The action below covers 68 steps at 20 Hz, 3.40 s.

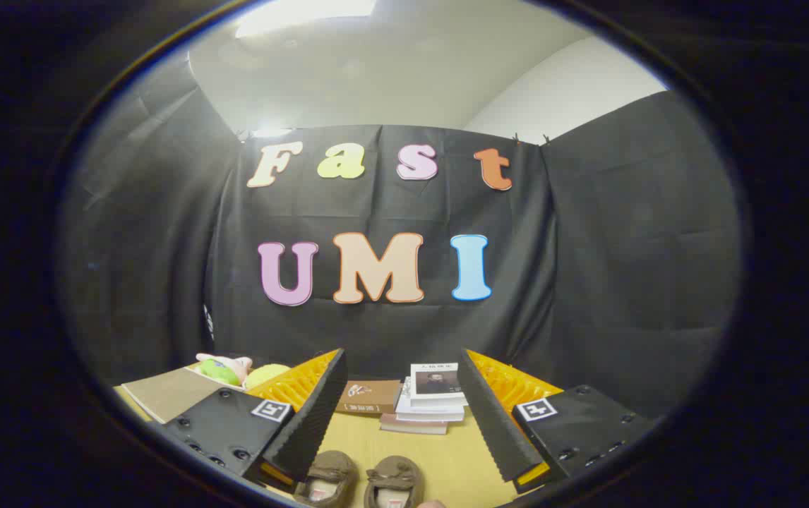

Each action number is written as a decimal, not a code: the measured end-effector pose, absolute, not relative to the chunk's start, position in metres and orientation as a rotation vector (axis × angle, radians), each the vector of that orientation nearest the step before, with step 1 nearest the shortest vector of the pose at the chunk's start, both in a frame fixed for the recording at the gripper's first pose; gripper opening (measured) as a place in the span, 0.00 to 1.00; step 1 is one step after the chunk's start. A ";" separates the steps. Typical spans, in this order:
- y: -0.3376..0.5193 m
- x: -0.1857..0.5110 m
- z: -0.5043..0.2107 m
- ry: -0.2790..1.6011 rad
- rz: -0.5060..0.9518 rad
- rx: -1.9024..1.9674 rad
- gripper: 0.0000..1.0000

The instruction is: Open the storage box then place both shoes into the box .Put the left shoe in first, then the right shoe, with the right side of both shoes facing outward in a uniform manner.

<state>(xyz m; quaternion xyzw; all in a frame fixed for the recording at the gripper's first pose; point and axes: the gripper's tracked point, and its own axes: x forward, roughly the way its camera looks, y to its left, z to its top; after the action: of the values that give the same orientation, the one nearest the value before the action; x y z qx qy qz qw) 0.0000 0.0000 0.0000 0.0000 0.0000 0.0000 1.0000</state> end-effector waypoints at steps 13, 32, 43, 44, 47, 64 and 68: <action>0.015 0.029 0.018 -0.031 0.036 -0.057 1.00; 0.135 0.006 -0.046 0.131 0.331 0.143 0.99; 0.208 -0.041 -0.148 0.504 0.389 0.600 0.98; 0.210 -0.044 -0.156 0.534 0.384 0.653 0.98; 0.224 -0.052 -0.171 0.600 0.380 0.831 0.99; 0.281 -0.092 -0.225 0.863 0.384 1.430 1.00; 0.281 -0.094 -0.222 0.877 0.376 1.546 1.00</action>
<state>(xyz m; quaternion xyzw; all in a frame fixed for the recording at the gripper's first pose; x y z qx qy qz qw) -0.0936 0.2806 -0.2224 0.6708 0.3807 0.1632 0.6152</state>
